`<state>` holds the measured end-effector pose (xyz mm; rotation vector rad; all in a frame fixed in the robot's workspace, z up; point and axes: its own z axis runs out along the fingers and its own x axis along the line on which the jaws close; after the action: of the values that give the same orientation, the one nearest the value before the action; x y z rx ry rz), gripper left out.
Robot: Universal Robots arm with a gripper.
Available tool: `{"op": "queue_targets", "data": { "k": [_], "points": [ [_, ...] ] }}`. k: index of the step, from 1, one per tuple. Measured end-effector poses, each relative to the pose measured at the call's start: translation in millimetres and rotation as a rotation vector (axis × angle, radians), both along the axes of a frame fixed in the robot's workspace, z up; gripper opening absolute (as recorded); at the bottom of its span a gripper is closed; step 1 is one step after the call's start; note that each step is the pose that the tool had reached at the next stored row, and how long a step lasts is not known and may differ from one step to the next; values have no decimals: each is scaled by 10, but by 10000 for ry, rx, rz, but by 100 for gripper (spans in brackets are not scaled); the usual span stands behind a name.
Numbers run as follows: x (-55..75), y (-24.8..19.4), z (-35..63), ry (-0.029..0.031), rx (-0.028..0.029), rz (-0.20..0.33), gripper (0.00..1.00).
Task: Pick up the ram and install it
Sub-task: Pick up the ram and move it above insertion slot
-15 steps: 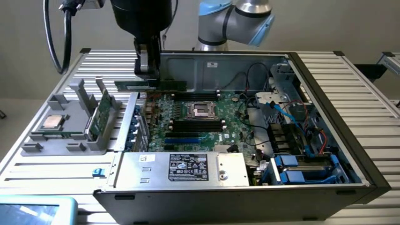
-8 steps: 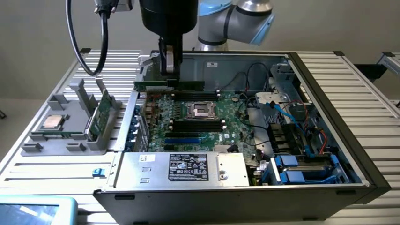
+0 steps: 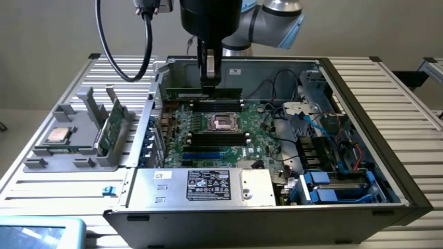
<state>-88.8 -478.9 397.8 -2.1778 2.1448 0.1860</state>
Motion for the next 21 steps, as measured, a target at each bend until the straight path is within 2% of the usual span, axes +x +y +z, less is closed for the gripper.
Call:
{"op": "queue_targets", "data": {
  "k": [1, 3, 9, 17, 21],
  "points": [
    [37, 17, -12, 0, -26, 0, 11],
    [82, 49, -30, 2, -121, 0, 11],
    [181, 141, -76, 19, -493, 0, 11],
    [326, 303, -163, 22, -786, 0, 11],
    [359, 390, -200, 23, -996, 0, 11]
  ]
}}
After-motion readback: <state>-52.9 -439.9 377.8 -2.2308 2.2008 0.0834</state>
